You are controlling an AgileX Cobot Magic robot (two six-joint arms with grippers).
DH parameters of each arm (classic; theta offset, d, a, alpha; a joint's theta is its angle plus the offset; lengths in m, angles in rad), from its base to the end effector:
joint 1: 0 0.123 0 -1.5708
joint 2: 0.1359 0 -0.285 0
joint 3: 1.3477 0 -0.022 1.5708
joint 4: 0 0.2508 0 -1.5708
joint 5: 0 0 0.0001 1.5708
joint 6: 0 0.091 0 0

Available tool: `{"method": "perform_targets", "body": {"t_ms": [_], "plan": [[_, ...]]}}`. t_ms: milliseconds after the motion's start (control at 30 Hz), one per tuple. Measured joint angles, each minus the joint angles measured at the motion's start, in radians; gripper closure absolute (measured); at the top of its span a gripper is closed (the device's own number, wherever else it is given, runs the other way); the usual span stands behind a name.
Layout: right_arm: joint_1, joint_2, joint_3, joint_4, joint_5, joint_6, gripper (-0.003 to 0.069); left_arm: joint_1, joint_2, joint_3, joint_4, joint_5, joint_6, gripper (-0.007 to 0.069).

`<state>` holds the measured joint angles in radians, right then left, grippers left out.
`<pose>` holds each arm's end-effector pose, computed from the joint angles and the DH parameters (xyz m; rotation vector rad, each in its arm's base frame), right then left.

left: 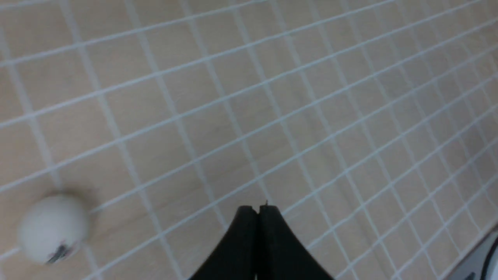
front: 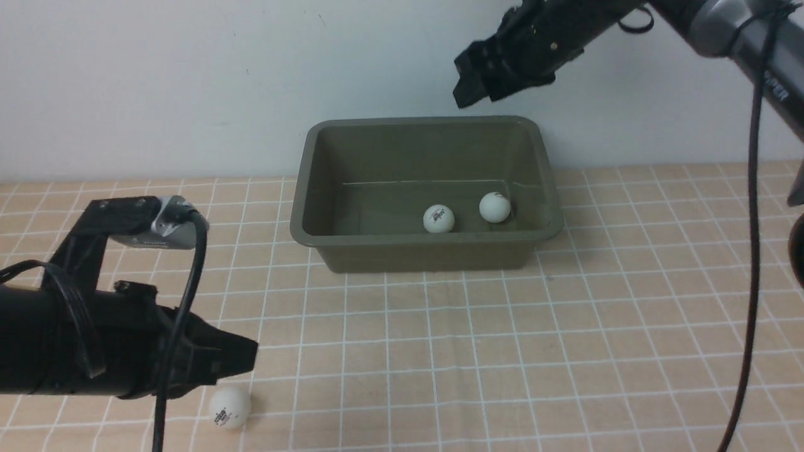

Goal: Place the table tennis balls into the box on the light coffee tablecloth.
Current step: 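Reach for and grasp a ping pong ball on the table beside the basket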

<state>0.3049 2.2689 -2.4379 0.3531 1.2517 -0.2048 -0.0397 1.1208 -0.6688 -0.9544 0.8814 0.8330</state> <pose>0.4643 0.1775 0.3281 -0.6269 2.4654 0.5101 0.1912 -0.0650 0.2666 0.4307 2.3851 -0.8306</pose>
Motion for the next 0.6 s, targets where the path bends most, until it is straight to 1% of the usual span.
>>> {"method": "perform_targets", "body": {"t_ms": [33, 67, 100, 133, 167, 233, 267, 300, 333, 400, 433, 467, 500, 567, 600], "plan": [[0.000, -0.031, -0.004, -0.021, 0.003, -0.002, 0.0415, -0.040, 0.001, 0.000, -0.006, -0.004, 0.009, 0.0680], [0.000, -0.035, -0.004, -0.028, 0.003, -0.002, 0.0425, -0.055, 0.001, 0.000, -0.006, -0.005, 0.009, 0.0680], [0.000, -0.070, -0.004, -0.059, 0.006, -0.002, 0.0510, -0.115, 0.001, 0.000, -0.004, -0.016, 0.008, 0.0680], [0.000, -0.083, -0.004, -0.075, 0.009, -0.002, 0.0554, -0.140, 0.001, 0.000, -0.001, -0.027, 0.002, 0.0680], [0.000, -0.095, -0.004, -0.084, 0.010, -0.002, 0.0575, -0.156, 0.001, 0.000, 0.003, -0.031, -0.003, 0.0680], [-0.001, -0.145, -0.004, -0.122, 0.016, -0.002, 0.0648, -0.251, 0.005, 0.000, 0.036, -0.075, -0.050, 0.0680], [-0.002, -0.177, -0.004, -0.140, 0.019, -0.002, 0.0663, -0.305, 0.011, 0.000, 0.068, -0.104, -0.103, 0.0680], [-0.002, -0.181, -0.004, -0.141, 0.020, -0.002, 0.0664, -0.311, 0.014, 0.000, 0.079, -0.112, -0.112, 0.0680], [-0.002, -0.205, -0.004, -0.145, 0.022, -0.002, 0.0669, -0.332, 0.022, 0.000, 0.104, -0.128, -0.166, 0.0680], [-0.002, -0.257, -0.004, -0.154, 0.025, -0.002, 0.0673, -0.366, 0.053, 0.000, 0.192, -0.161, -0.309, 0.0680], [-0.002, -0.273, -0.004, -0.158, 0.026, -0.002, 0.0674, -0.367, 0.060, 0.000, 0.224, -0.167, -0.336, 0.0680], [-0.002, -0.317, -0.004, -0.175, 0.026, -0.002, 0.0675, -0.367, 0.090, 0.000, 0.308, -0.178, -0.445, 0.0680], [-0.002, -0.340, -0.004, -0.188, 0.027, -0.002, 0.0674, -0.367, 0.110, 0.000, 0.376, -0.187, -0.499, 0.0680], [-0.002, -0.408, -0.003, -0.238, 0.028, -0.002, 0.0674, -0.364, 0.147, 0.000, 0.522, -0.190, -0.650, 0.0680], [-0.002, -0.431, 0.001, -0.262, 0.028, -0.002, 0.0674, -0.363, 0.156, 0.000, 0.569, -0.190, -0.694, 0.0680]]}}
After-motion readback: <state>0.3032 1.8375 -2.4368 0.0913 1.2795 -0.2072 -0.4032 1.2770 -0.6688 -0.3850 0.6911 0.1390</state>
